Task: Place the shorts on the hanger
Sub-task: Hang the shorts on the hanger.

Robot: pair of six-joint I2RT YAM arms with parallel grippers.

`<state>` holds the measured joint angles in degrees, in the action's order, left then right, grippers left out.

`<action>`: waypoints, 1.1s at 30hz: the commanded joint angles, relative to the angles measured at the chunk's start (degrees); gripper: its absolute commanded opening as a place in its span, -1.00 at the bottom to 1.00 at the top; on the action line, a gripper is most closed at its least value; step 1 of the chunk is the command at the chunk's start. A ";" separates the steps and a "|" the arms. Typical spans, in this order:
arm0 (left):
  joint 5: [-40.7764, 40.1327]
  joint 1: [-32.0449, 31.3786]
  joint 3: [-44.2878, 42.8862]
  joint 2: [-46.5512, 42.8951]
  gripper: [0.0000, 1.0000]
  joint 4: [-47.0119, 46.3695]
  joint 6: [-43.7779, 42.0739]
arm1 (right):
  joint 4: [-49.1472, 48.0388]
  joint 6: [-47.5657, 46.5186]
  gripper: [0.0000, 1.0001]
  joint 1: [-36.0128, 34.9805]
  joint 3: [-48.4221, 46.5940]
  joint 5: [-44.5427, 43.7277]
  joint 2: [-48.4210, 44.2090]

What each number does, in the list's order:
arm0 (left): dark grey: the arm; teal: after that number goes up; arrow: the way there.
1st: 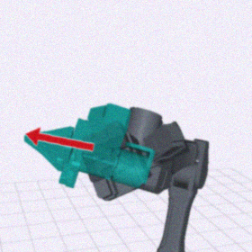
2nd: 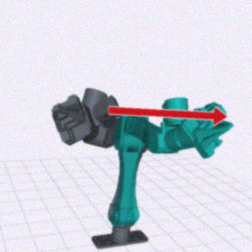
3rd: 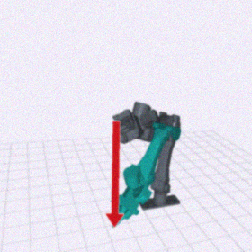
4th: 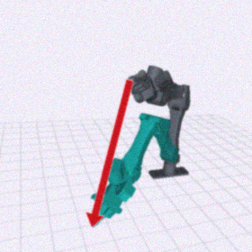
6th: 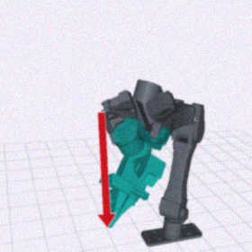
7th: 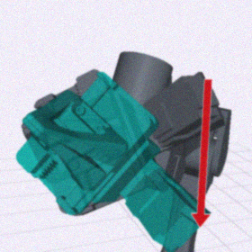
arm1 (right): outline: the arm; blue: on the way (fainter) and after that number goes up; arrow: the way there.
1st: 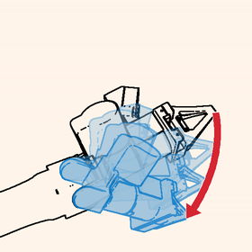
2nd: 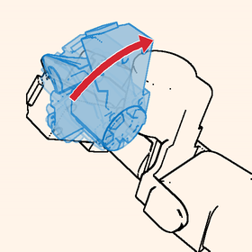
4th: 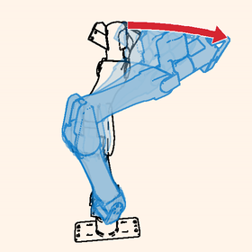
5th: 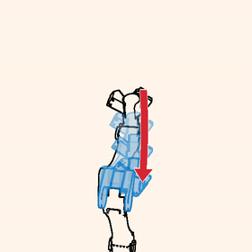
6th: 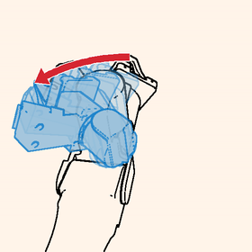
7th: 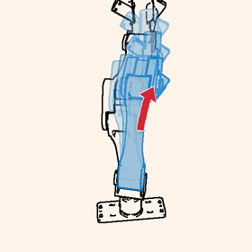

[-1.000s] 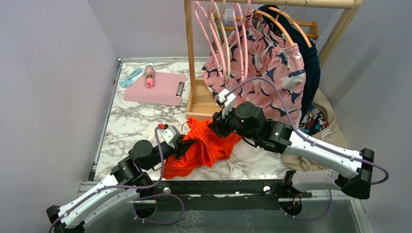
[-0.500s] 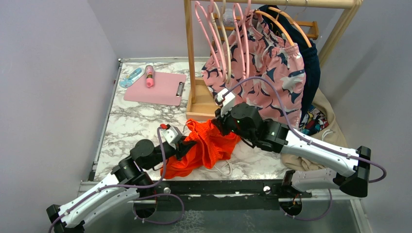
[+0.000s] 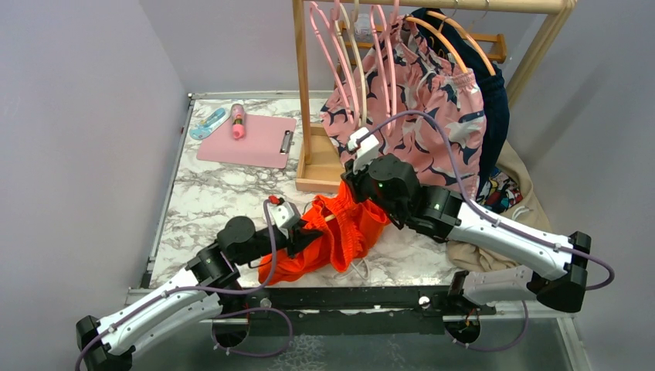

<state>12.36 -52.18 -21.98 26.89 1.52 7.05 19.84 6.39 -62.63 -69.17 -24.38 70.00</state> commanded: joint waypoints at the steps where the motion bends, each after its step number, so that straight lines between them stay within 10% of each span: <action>1: 4.50 -0.11 -1.16 -2.45 -1.00 -5.27 0.77 | -1.70 -0.41 -0.98 0.02 -2.20 -0.20 2.15; 8: 2.33 -0.12 -0.56 -5.66 -1.00 -5.55 0.80 | 3.80 0.14 -0.91 -0.03 -5.60 6.07 6.24; 15: -1.19 -0.13 -0.97 -6.10 -1.00 -4.20 -0.03 | 3.77 -1.45 0.21 -0.03 -7.31 6.85 0.52; 33: -15.43 -0.11 -0.70 -15.13 -1.00 -2.05 -0.98 | 1.45 4.54 0.22 -0.05 12.40 1.83 -20.54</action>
<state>1.02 -52.21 -21.98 13.52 4.01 6.42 22.76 7.86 -62.57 -60.38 -23.33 49.93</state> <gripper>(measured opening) 0.204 0.613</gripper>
